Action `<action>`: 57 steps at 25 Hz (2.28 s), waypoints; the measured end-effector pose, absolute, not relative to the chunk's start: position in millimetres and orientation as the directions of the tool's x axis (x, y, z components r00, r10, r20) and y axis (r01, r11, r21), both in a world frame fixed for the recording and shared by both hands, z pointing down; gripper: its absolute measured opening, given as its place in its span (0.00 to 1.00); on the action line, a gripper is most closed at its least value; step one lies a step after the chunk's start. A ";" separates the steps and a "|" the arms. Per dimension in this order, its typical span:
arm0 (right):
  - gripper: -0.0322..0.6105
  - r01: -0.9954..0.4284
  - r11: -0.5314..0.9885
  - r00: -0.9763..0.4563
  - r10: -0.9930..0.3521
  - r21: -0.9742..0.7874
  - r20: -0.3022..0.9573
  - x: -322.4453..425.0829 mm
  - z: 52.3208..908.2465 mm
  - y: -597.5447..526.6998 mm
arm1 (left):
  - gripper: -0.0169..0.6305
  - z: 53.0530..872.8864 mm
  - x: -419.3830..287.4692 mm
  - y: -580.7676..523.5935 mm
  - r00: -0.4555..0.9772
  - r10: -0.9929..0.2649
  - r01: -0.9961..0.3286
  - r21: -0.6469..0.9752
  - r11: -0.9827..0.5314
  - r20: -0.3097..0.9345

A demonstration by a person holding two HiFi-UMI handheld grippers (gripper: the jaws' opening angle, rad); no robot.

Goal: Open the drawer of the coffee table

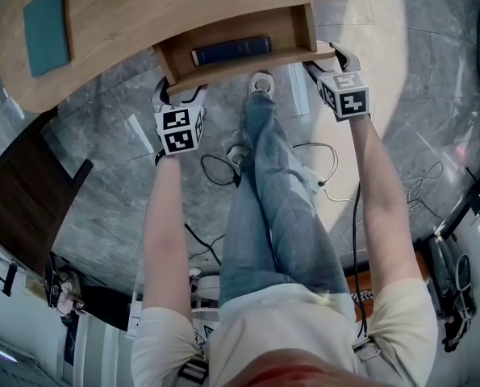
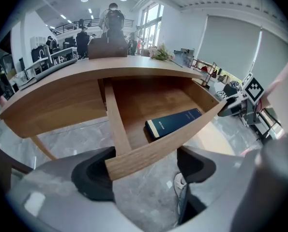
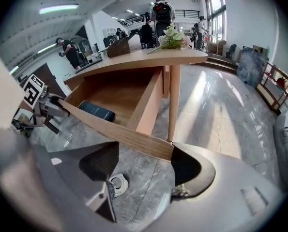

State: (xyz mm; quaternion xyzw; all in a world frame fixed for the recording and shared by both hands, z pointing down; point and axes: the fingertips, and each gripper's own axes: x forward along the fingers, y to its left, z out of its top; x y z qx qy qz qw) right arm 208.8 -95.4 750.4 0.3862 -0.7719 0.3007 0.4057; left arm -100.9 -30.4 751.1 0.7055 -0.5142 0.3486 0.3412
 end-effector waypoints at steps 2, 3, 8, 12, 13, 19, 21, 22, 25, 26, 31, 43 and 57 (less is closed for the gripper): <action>0.58 -0.838 0.525 -0.371 -0.346 -0.150 0.862 210.5 750.0 -93.2 | 0.64 751.2 -98.7 -26.3 0.233 -0.486 -0.963 0.131 -0.236 0.842; 0.58 -0.836 0.528 -0.372 -0.342 -0.151 0.863 210.3 750.0 -91.0 | 0.64 751.0 -98.5 -23.8 0.234 -0.487 -0.963 0.132 -0.235 0.841; 0.58 -0.844 0.512 -0.366 -0.336 -0.158 0.868 212.2 753.1 -75.1 | 0.64 753.0 -97.5 -12.6 0.234 -0.478 -0.962 0.129 -0.243 0.847; 0.58 -0.852 0.500 -0.361 -0.350 -0.154 0.864 212.3 752.0 -68.2 | 0.64 752.6 -97.6 -7.6 0.235 -0.477 -0.961 0.129 -0.245 0.847; 0.58 -0.853 0.500 -0.360 -0.350 -0.153 0.865 211.7 751.8 -68.4 | 0.64 752.4 -98.4 -7.8 0.235 -0.480 -0.961 0.128 -0.245 0.845; 0.58 -0.851 0.502 -0.359 -0.344 -0.154 0.867 211.9 751.4 -67.8 | 0.64 751.8 -98.0 -7.0 0.237 -0.473 -0.960 0.131 -0.246 0.849; 0.58 -0.850 0.502 -0.363 -0.344 -0.157 0.866 212.6 748.9 -66.7 | 0.64 749.2 -97.6 -5.9 0.239 -0.477 -0.960 0.132 -0.247 0.846; 0.58 -0.850 0.502 -0.365 -0.344 -0.159 0.865 213.0 747.5 -65.8 | 0.64 747.5 -97.5 -4.9 0.240 -0.480 -0.960 0.132 -0.247 0.844; 0.58 -0.848 0.504 -0.367 -0.341 -0.162 0.865 214.9 746.3 -60.2 | 0.64 746.0 -95.9 1.8 0.244 -0.481 -0.960 0.138 -0.245 0.842; 0.58 -0.848 0.506 -0.367 -0.339 -0.161 0.866 215.1 746.8 -57.6 | 0.64 746.5 -95.4 5.0 0.246 -0.480 -0.959 0.141 -0.244 0.842; 0.58 -0.845 0.509 -0.366 -0.328 -0.164 0.871 218.1 749.6 -44.8 | 0.64 749.1 -91.3 18.5 0.248 -0.469 -0.959 0.147 -0.242 0.848; 0.58 -0.854 0.493 -0.347 -0.302 -0.166 0.888 223.0 763.1 -14.7 | 0.64 762.3 -86.9 46.7 0.253 -0.427 -0.956 0.157 -0.247 0.868; 0.58 -0.863 0.482 -0.306 -0.261 -0.151 0.916 227.2 790.9 -0.3 | 0.64 790.0 -82.8 61.3 0.242 -0.366 -0.954 0.150 -0.261 0.899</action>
